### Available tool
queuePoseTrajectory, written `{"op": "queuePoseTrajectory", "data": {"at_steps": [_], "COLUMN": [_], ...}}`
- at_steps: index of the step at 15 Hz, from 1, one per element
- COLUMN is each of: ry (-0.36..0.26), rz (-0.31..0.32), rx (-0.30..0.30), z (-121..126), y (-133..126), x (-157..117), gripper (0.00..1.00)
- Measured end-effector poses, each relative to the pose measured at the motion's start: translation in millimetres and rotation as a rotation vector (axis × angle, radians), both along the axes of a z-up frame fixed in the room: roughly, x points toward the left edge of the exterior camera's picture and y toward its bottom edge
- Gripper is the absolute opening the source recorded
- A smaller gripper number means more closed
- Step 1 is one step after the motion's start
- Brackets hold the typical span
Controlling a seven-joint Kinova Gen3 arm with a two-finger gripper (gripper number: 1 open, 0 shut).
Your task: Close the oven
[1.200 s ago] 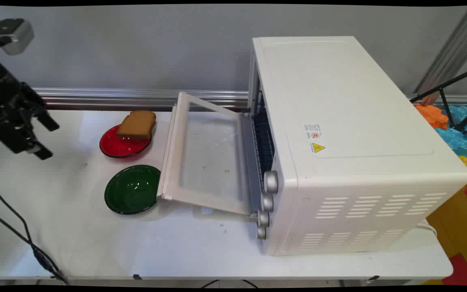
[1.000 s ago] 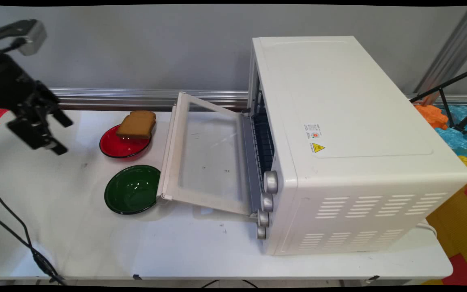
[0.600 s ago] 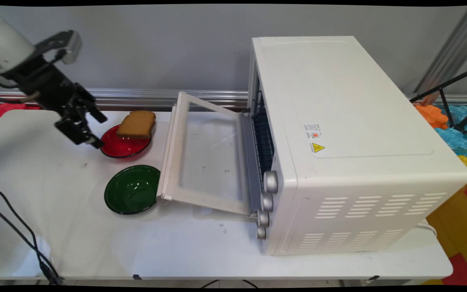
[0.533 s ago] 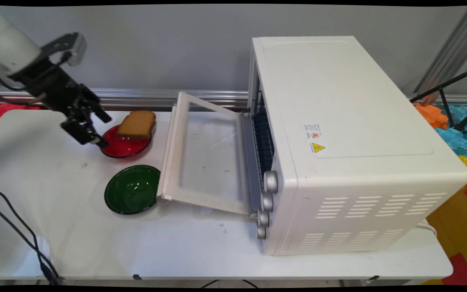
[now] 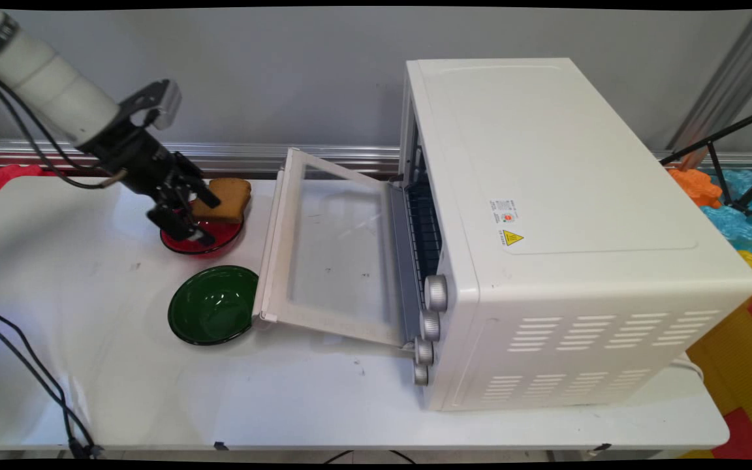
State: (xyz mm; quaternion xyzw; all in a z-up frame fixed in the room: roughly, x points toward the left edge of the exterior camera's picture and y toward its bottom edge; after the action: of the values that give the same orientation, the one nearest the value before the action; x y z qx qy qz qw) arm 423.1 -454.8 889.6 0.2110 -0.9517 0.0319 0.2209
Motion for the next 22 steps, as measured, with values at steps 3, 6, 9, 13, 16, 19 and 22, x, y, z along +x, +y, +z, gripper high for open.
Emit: {"op": "queuePoseTrajectory", "data": {"at_steps": [3,6,9,13,16,19,22], "ry": [0.031,0.045,0.054,0.066,0.068,0.070,0.088], "rz": [-0.035,-0.062,-0.096,-0.143,-0.158,-0.169,-0.172], "rx": [-0.015,-0.027,-0.041,-0.058,-0.059,-0.057,-0.059], "z": [-18,-29,-39,-50,-57,-66,-76], "y": [-12,-19,-26,-33,-36,-39,-43], "x": [-5,-7,-8,-10,-10,-11,-15], "gripper": [1.00,1.00,1.00,0.00,0.00,0.00,0.00]}}
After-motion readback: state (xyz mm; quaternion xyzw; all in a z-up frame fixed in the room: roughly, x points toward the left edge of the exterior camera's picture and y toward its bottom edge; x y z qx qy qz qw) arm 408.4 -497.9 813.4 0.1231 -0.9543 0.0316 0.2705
